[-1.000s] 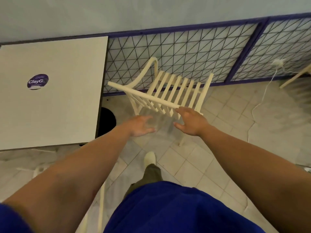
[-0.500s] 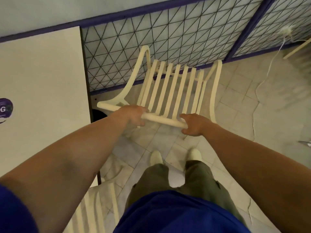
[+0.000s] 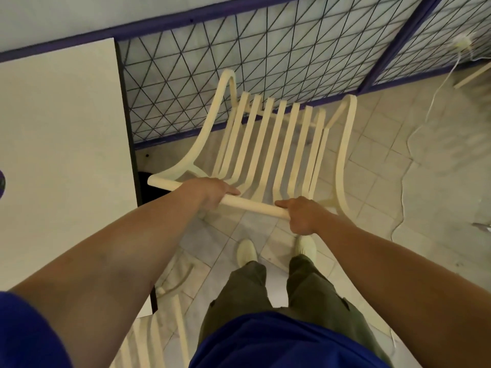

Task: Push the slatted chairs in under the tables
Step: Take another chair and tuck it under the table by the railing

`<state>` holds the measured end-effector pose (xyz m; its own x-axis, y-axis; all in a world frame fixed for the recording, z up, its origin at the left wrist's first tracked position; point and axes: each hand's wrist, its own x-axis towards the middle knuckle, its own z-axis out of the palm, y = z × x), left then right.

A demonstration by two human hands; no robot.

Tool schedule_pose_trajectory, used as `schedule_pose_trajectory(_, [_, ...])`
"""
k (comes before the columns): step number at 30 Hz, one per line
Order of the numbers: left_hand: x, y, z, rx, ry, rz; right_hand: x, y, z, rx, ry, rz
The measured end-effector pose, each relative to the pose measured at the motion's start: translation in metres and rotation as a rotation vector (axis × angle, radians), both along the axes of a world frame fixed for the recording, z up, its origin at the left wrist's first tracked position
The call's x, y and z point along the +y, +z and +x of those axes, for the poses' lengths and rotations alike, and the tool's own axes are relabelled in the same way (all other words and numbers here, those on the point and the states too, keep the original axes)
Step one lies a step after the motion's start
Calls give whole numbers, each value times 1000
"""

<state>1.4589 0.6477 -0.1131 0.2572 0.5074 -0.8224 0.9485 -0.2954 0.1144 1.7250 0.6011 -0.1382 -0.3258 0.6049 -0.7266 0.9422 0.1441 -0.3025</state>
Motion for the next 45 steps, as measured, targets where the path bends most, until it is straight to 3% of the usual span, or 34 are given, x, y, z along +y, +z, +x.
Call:
schedule_pose_trajectory(6, [-20,6,14,32,-40,1,-7,0,16,-14,31,14])
schedule_pose_trajectory(27, [-130,-12,144,-75,441,-42,9,25,131,-113,462,83])
schedule_pose_trajectory(35, [-151,-1,137,-67,502,71,7,33,141,-108,429,129])
schedule_pose_trajectory(45, [-149,-7,128,-139,466,79,2,31,140,-144,401,160])
